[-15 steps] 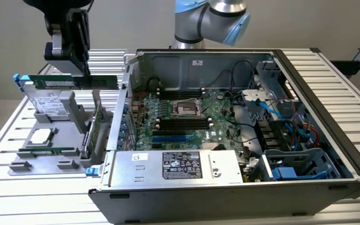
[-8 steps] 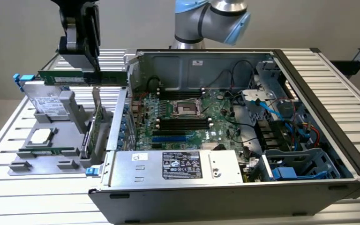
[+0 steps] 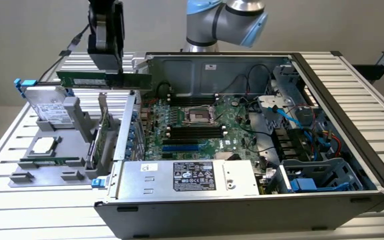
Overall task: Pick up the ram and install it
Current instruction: 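Pick up the ram and move it above insertion slot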
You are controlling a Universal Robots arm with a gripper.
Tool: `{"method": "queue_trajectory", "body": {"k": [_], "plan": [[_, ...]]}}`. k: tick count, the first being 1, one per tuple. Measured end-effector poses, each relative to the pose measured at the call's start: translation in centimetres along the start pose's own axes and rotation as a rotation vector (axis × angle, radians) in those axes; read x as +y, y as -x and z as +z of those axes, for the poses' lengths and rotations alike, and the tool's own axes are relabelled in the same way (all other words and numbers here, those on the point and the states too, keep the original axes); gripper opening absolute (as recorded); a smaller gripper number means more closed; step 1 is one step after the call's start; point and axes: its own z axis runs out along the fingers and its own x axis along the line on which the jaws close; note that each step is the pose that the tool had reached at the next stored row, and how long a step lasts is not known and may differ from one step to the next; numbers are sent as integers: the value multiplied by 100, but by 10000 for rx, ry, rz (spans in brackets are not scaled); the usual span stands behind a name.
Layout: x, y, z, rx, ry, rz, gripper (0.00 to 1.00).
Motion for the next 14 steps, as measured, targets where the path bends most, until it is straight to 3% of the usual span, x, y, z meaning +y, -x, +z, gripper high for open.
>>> {"method": "queue_trajectory", "body": {"k": [9,14], "plan": [[-315,128,-18,0,7,0,14],[-546,158,-13,-1,18,0,14]]}}
